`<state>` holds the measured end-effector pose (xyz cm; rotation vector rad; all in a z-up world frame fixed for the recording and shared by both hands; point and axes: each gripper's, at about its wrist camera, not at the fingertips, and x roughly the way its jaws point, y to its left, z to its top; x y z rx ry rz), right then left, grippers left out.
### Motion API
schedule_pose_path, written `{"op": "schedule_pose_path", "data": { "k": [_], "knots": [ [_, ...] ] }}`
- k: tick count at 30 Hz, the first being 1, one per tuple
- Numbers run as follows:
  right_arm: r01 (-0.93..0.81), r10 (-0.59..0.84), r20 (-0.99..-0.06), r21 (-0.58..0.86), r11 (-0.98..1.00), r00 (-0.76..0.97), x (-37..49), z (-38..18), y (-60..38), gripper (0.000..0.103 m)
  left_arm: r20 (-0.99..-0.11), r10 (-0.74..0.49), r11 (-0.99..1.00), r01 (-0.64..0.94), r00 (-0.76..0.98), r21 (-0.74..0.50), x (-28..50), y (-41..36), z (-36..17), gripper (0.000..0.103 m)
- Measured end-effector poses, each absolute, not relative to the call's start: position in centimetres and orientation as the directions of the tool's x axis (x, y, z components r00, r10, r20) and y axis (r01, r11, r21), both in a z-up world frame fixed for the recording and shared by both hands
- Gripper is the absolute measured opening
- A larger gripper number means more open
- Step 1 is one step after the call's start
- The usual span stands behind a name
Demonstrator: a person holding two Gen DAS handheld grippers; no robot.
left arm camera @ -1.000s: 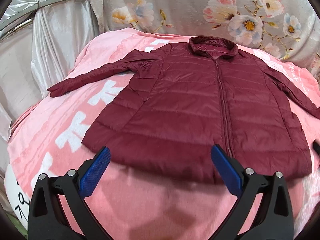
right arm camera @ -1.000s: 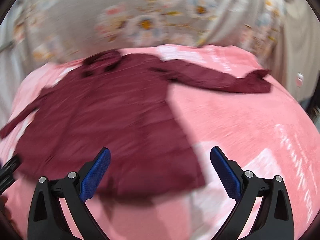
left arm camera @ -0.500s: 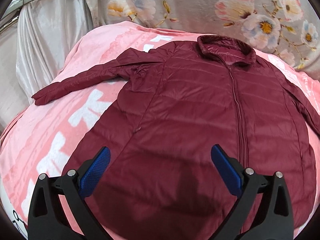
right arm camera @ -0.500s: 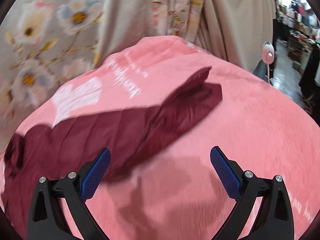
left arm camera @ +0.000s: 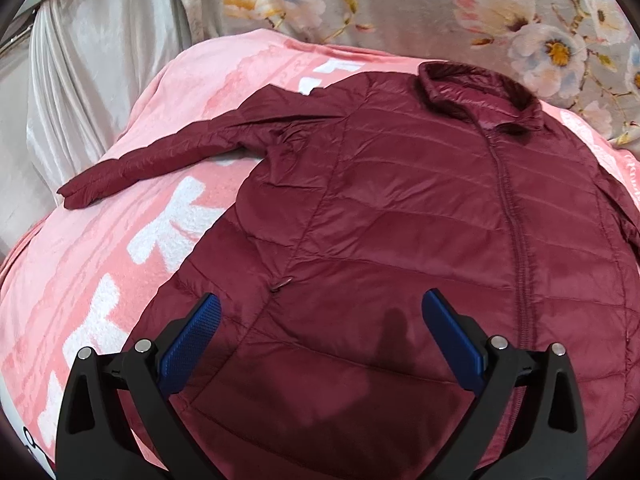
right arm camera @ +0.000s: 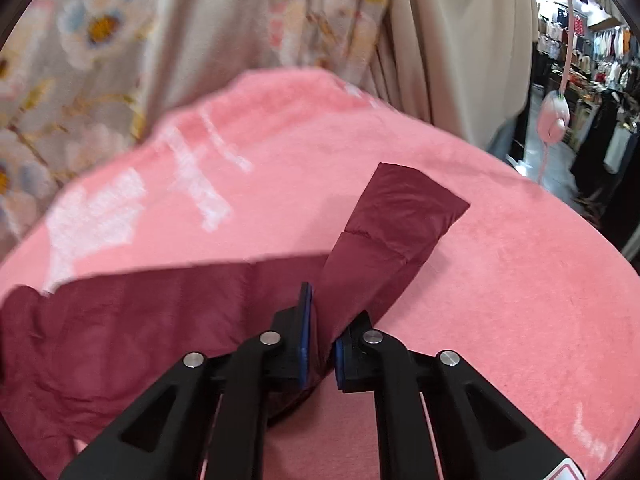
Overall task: Fold large clothes
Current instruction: 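Reach the right gripper to a sleeve cuff and close on it, then lift the held sleeve and fold it across the jacket body, release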
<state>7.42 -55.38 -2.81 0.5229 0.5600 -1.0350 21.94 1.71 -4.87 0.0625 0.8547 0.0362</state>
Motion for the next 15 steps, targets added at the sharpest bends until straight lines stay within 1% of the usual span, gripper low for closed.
{"op": "schedule_pose_path", "data": {
  "k": [4,6,8,12,15],
  "knots": [
    [0.790,-0.607,-0.541,0.200,0.580,0.582,9.5,1.5,-50.7,0.005,-0.775,0.052,0.999,-0.032,0.630,0.041,22.8,2.9,-5.3,0.098],
    [0.710,-0.558,-0.490,0.199,0.676,0.669,11.3,3.7,-47.5,0.005,-0.782,0.044,0.999,-0.044,0.622,0.022,23.0,3.5,-5.4,0.098],
    [0.594,-0.467,-0.448,0.196,0.780,0.762,13.6,5.7,-43.1,0.005,-0.790,0.035,0.998,-0.057,0.612,0.000,23.2,4.1,-5.4,0.098],
    [0.367,-0.259,-0.438,0.183,0.912,0.861,17.5,6.9,-35.6,0.005,-0.805,0.019,0.996,-0.082,0.594,-0.036,23.6,5.3,-5.5,0.098],
    [0.202,-0.105,-0.473,0.159,0.966,0.875,20.9,5.8,-29.7,0.005,-0.811,-0.001,0.993,-0.092,0.584,-0.068,24.1,6.3,-5.5,0.098]
  ]
}}
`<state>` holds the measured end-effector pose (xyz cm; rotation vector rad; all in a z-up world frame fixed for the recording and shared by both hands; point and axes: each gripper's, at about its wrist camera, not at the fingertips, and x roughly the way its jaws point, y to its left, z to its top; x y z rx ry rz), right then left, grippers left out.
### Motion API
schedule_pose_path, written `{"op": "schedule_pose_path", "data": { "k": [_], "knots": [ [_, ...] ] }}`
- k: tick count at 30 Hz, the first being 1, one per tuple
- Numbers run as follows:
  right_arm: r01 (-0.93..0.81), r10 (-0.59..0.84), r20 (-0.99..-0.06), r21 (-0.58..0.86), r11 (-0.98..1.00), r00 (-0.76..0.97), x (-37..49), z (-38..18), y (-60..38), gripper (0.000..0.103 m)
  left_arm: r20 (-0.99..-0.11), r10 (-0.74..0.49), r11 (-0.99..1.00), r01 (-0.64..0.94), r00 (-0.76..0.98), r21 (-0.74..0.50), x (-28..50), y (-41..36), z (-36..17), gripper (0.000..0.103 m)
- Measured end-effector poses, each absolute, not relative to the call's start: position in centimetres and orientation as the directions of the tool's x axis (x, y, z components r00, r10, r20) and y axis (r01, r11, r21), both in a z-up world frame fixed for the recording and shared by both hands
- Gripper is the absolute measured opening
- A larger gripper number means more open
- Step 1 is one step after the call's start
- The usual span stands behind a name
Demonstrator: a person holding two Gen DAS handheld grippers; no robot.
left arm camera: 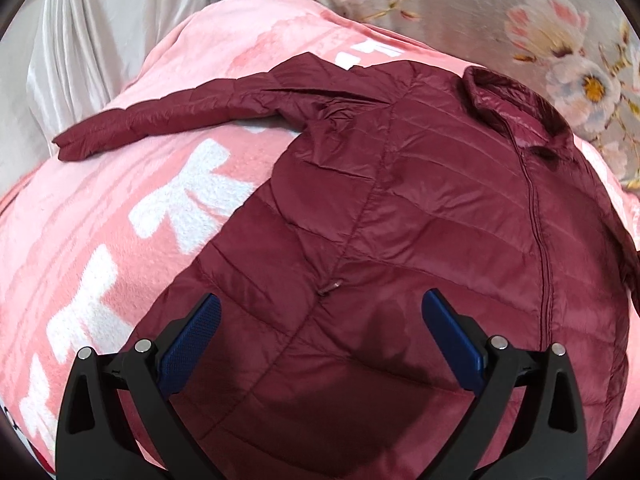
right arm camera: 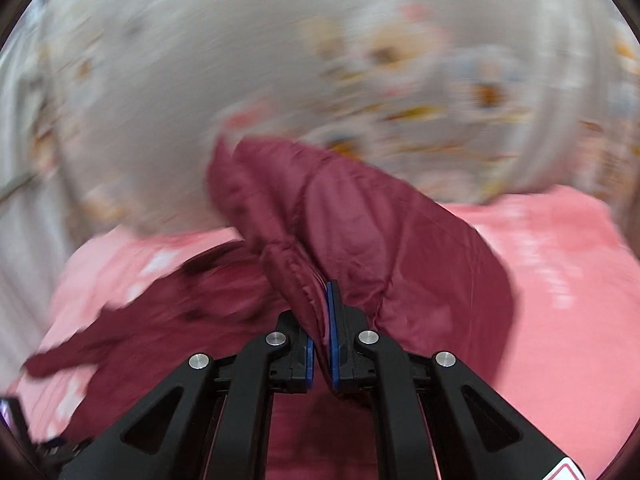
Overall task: Fold large clothes
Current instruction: 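Lift the held sleeve and fold it across the jacket body, release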
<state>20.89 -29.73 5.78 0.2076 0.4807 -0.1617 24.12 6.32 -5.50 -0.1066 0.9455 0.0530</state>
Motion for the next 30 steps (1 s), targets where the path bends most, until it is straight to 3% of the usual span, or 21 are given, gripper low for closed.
{"op": "schedule_pose_path", "data": {
  "k": [9,20,23,25,27,30],
  "knots": [
    [-0.039,0.136,-0.660,0.159,0.986,0.739,26.7,-1.4,-18.6,0.005,-0.800,-0.082,0.986,-0.070,0.595,-0.153,26.3,8.3,-4.4,0.098],
    [-0.164,0.143,-0.765,0.049,0.985,0.628,27.9,-7.1,-11.4,0.012,-0.792,-0.351,0.916,0.006,0.499,-0.402,30.9,6.2,-4.5,0.098],
    [-0.188,0.157,-0.764,0.048,0.981,0.626,27.4,-7.1,-10.8,0.022,-0.771,-0.474,0.847,-0.018,0.424,-0.531,32.2,5.7,-5.7,0.098],
    [-0.185,0.190,-0.761,0.093,0.978,0.620,26.5,-6.5,-11.3,0.042,-0.762,-0.510,0.819,-0.045,0.400,-0.572,32.5,5.4,-6.3,0.098],
    [-0.173,0.241,-0.744,0.169,0.970,0.623,25.1,-5.5,-12.5,0.055,-0.750,-0.538,0.797,-0.057,0.386,-0.601,32.8,4.9,-6.8,0.098],
    [-0.067,0.251,-0.706,0.278,0.958,0.663,22.0,-3.9,-17.2,0.058,-0.783,-0.528,0.817,-0.054,0.329,-0.574,34.2,3.5,-8.2,0.098]
  ]
}}
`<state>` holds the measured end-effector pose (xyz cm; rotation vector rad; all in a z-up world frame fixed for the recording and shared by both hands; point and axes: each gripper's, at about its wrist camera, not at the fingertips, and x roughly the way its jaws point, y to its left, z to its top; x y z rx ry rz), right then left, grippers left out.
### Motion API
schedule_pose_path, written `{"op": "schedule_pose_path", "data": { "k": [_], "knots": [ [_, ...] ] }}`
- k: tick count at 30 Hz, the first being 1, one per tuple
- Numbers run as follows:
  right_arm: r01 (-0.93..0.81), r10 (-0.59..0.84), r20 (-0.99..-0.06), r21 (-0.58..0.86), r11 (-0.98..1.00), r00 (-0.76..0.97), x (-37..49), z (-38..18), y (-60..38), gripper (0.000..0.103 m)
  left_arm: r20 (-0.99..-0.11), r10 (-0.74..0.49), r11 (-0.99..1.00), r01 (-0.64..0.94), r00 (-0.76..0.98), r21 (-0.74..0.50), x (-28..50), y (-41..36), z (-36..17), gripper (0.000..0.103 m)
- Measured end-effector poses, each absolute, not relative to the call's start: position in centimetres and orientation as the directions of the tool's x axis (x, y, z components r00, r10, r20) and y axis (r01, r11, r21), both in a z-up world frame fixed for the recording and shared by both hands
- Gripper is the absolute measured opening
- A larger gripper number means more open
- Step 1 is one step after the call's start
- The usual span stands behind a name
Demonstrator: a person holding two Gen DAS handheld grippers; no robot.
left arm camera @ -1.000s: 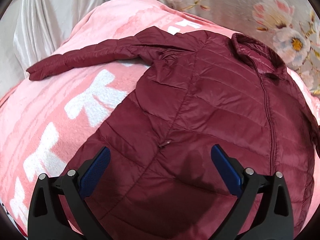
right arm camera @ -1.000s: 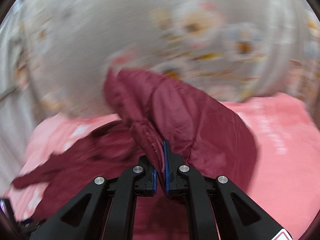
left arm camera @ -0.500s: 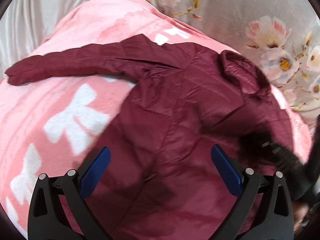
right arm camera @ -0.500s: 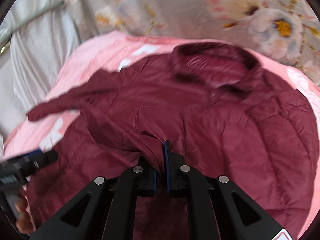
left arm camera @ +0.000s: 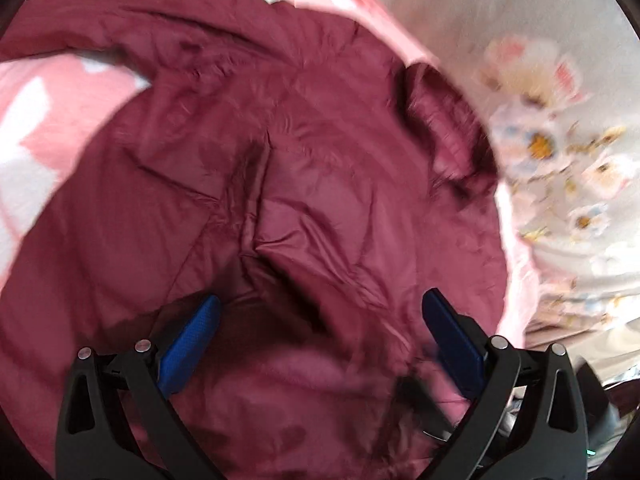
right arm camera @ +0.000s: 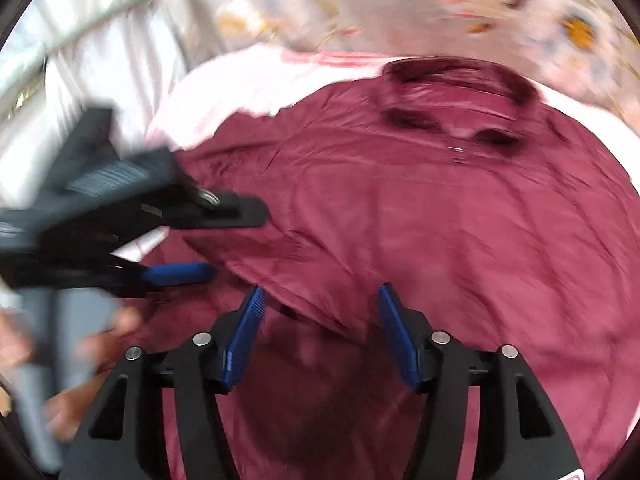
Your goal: Fold large clothes
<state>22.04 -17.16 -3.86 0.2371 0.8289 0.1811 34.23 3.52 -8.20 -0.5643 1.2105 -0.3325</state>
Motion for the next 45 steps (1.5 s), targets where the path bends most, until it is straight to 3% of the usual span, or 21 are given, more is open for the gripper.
{"op": "schedule_pose_path", "data": {
  "k": [2,4,6,8,11,15,17,18,20,24,27,33,34,35,36,38,41,45],
  "knots": [
    [0.054,0.213,-0.692,0.342,0.938,0.690,20.6,-3.7,-21.7,0.058,-0.788,-0.509,0.833,-0.034,0.347,-0.552,34.4,3.0,-7.8,0.098],
    [0.227,0.125,-0.696,0.391,0.892,0.707,19.2,-4.2,-27.6,0.058,-0.778,-0.521,0.829,-0.009,0.351,-0.559,34.5,2.7,-7.3,0.087],
    [0.366,0.060,-0.706,0.435,0.822,0.706,18.2,-4.9,-32.3,0.057,-0.802,-0.473,0.869,0.041,0.364,-0.494,34.6,1.8,-6.5,0.040],
    [0.461,0.035,-0.693,0.516,0.722,0.720,17.3,-6.0,-37.1,0.048,-0.816,-0.426,0.898,0.078,0.390,-0.432,35.0,1.3,-5.7,0.016],
    [0.485,0.077,-0.679,0.595,0.641,0.730,17.8,-7.6,-40.4,0.041,-0.821,-0.402,0.909,0.072,0.406,-0.410,35.6,1.5,-5.3,0.008],
    [0.486,0.099,-0.659,0.639,0.596,0.746,19.7,-8.1,-41.7,0.036,-0.823,-0.354,0.929,0.068,0.444,-0.363,36.1,2.1,-4.5,0.006],
    [0.489,0.095,-0.642,0.663,0.567,0.761,20.0,-8.1,-42.5,0.009,-0.824,-0.332,0.938,0.070,0.459,-0.339,36.3,2.4,-4.2,0.005],
    [0.486,0.086,-0.628,0.675,0.555,0.773,19.9,-7.9,-42.8,0.002,-0.826,-0.319,0.943,0.070,0.464,-0.325,36.3,2.5,-4.2,0.004],
    [0.489,0.042,-0.614,0.667,0.562,0.788,19.1,-7.3,-42.7,0.001,-0.834,-0.302,0.950,0.069,0.462,-0.306,36.2,2.5,-4.8,0.004],
    [0.552,-0.084,-0.690,0.494,0.672,0.719,18.3,-7.5,-41.2,0.001,-0.857,-0.278,0.960,0.096,0.435,-0.263,35.3,1.6,-7.7,0.004],
    [0.555,-0.090,-0.714,0.453,0.698,0.694,18.6,-9.1,-41.2,0.000,-0.828,-0.252,0.968,0.122,0.502,-0.221,34.3,1.0,-8.2,0.004],
    [0.567,-0.236,-0.765,0.198,0.800,0.599,20.2,-7.4,-38.8,0.000,-0.790,-0.209,0.977,0.148,0.576,-0.151,33.6,0.4,-8.2,0.007],
    [0.565,-0.247,-0.761,0.184,0.804,0.600,19.6,-7.0,-38.5,0.003,-0.791,-0.215,0.976,0.148,0.573,-0.159,33.5,0.8,-7.9,0.009],
    [0.565,-0.266,-0.752,0.166,0.808,0.603,18.7,-6.4,-38.3,0.004,-0.793,-0.210,0.977,0.142,0.572,-0.156,33.3,1.4,-7.6,0.019],
    [0.566,-0.288,-0.741,0.148,0.811,0.607,18.0,-5.9,-37.9,0.009,-0.794,-0.190,0.982,0.129,0.578,-0.141,33.1,2.2,-7.1,0.037],
    [0.564,-0.341,-0.701,0.106,0.819,0.627,16.2,-4.2,-36.9,0.014,-0.781,-0.115,0.993,0.085,0.613,-0.079,32.1,3.8,-5.8,0.062],
    [0.511,-0.314,-0.665,0.118,0.851,0.678,15.5,-1.9,-34.9,0.016,-0.743,-0.028,0.999,0.053,0.669,0.011,30.7,5.1,-3.0,0.064],
    [0.378,-0.199,-0.658,0.140,0.915,0.726,17.6,-0.6,-29.9,0.016,-0.739,-0.175,0.984,0.130,0.651,-0.119,29.5,2.8,0.5,0.064]
  ]
}}
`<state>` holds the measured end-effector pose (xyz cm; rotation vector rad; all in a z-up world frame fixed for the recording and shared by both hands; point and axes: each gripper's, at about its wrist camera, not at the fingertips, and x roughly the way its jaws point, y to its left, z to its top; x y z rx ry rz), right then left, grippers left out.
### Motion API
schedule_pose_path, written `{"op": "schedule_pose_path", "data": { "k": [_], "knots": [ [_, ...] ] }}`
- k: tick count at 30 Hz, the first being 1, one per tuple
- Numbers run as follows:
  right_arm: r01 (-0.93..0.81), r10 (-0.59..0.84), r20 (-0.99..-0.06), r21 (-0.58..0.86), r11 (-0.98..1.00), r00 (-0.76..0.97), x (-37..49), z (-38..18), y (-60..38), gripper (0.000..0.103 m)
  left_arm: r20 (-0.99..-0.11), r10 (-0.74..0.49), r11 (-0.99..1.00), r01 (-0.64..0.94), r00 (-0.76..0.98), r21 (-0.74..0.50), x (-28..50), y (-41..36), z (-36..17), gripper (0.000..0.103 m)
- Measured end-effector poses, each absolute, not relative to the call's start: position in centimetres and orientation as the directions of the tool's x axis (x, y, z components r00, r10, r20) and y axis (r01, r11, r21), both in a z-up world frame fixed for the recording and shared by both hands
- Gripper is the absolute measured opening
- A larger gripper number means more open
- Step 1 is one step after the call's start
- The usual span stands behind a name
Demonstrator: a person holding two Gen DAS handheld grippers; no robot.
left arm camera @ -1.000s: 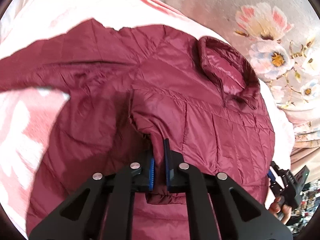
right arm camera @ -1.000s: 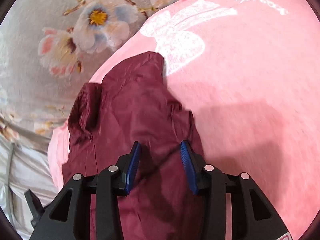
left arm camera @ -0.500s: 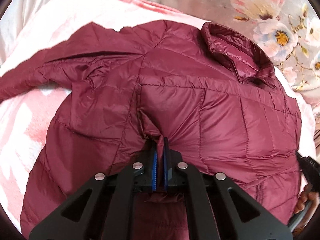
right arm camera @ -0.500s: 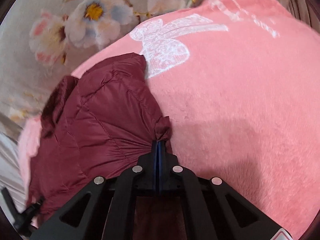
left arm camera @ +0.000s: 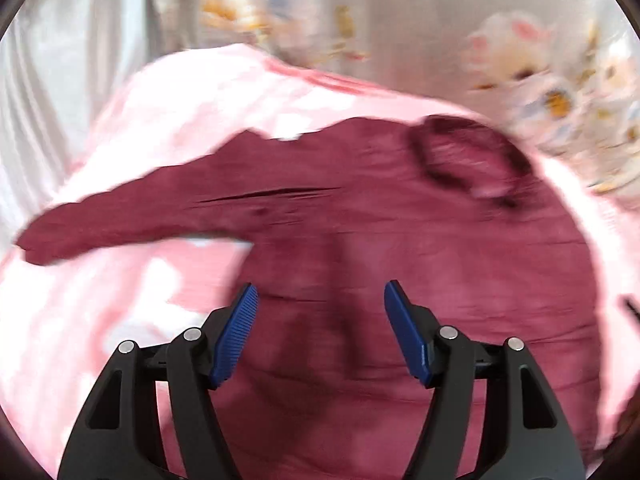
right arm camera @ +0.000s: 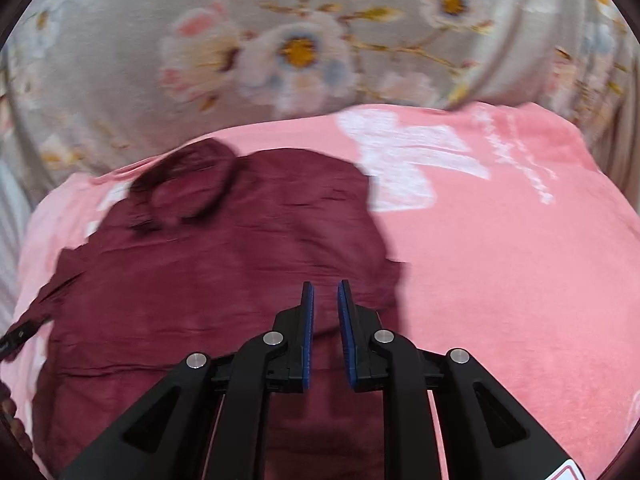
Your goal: Fold large clothes
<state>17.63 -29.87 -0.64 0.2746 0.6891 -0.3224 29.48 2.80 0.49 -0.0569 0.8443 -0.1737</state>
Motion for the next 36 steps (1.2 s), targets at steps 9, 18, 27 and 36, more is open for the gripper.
{"op": "schedule_pose_path", "data": {
  "k": [9,18,27,36],
  "knots": [
    [0.220,-0.089,-0.720,0.090,0.971,0.688,22.7,-4.8,-23.4,0.016,-0.820,-0.250,0.962,0.225,0.514,-0.152,30.6,-5.3,-4.7,0.063],
    [0.234,-0.054,-0.757,0.132,0.963,0.652,23.5,-7.6,-24.1,0.013,-0.802,-0.218,0.970,0.214,0.557,-0.115,30.8,-5.4,-7.8,0.072],
    [0.239,-0.052,-0.749,0.145,0.960,0.660,23.4,-7.8,-24.2,0.013,-0.784,-0.165,0.973,0.227,0.598,-0.032,30.3,-6.5,-8.3,0.081],
    [0.241,-0.056,-0.750,0.141,0.960,0.659,23.5,-7.9,-24.1,0.013,-0.784,-0.149,0.974,0.227,0.603,-0.010,30.2,-6.8,-8.4,0.087]
  ]
}}
